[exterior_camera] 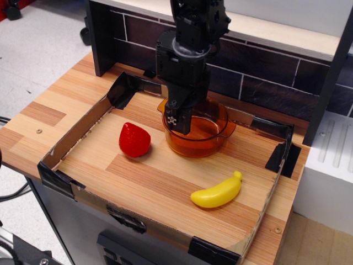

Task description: Take carrot out of pot

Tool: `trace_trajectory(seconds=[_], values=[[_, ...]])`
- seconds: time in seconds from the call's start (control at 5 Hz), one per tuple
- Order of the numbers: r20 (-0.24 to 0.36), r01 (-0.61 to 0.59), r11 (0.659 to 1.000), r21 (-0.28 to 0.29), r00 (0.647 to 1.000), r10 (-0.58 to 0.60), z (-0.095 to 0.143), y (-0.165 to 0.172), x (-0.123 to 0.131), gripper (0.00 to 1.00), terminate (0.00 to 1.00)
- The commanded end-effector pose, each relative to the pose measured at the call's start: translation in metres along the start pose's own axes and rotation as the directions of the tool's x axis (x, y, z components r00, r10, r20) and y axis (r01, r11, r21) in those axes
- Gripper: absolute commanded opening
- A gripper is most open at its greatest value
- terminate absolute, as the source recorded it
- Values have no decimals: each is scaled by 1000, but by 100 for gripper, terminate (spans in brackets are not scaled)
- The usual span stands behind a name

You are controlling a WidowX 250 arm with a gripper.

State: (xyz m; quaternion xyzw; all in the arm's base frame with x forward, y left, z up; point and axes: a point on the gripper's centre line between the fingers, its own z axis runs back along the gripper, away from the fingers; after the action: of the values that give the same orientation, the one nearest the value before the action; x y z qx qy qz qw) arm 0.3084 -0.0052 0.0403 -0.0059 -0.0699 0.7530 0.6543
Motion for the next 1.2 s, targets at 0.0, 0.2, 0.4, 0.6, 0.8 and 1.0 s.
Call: trace_trajectory(seconds=[0.0,0.2,0.4,0.6,0.8,1.0], values=[[6,-26,999,-39,1000,27,-1,-6,3,100,0],[18,-23,999,-37,1000,23,-9,-10,2,100,0],[25,-9,999,-40,1000,10,-13,-10,1,100,0],[29,-7,999,-44,1000,8,-19,-9,1,100,0],[40,5,999,-53,999,-3,-25,-9,0,0,0],[42,14,999,-52,999,-11,-26,-8,3,0,0]])
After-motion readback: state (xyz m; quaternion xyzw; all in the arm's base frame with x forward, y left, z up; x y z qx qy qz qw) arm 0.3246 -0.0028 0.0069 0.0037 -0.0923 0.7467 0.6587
